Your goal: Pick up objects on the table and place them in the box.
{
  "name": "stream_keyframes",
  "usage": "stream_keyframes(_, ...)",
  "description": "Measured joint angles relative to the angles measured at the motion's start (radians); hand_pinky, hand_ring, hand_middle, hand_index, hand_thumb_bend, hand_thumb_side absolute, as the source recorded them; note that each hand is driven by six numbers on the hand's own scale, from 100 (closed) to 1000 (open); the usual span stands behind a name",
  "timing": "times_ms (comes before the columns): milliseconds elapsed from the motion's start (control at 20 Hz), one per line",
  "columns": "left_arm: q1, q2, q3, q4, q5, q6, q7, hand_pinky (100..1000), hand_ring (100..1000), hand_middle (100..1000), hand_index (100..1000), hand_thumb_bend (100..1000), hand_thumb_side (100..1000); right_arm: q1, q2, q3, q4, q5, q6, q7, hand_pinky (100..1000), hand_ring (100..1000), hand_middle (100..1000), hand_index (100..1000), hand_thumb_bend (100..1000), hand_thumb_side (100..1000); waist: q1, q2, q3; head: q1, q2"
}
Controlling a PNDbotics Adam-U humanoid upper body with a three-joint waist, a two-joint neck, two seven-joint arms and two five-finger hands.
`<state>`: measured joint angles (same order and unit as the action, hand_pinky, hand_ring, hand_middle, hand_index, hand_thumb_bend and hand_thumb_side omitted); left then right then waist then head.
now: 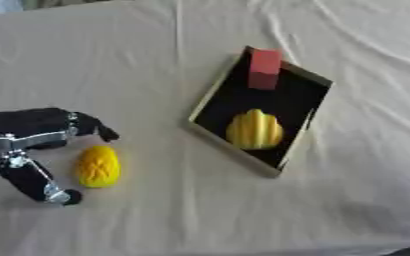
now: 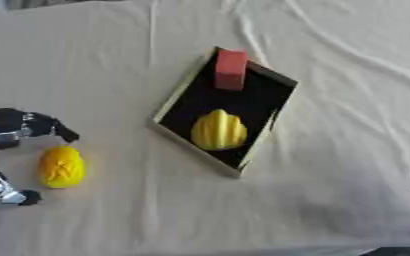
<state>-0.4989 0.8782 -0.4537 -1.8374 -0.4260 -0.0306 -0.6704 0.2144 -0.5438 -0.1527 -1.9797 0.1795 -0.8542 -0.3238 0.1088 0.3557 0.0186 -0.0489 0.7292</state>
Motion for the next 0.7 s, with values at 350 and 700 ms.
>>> stream_keyframes(350, 0.001, -0.011, -0.011, 0.043, -0.058, -0.018, 0.007, 959, 903, 803, 919, 558, 134, -0.008, 0.014, 0.001, 0.0, -0.027, 0.02, 0.034, 1000, 872, 689, 785, 100, 470, 0.0, 0.006, -0.005, 0.003, 0.0)
stream_keyframes(700, -0.001, -0.04, -0.017, 0.075, -0.094, -0.015, 0.047, 941, 888, 789, 916, 486, 120, -0.012, 0.032, 0.006, 0.0, -0.051, 0.044, 0.073, 1000, 872, 684, 781, 100, 470, 0.0, 0.01, -0.011, 0.006, 0.0)
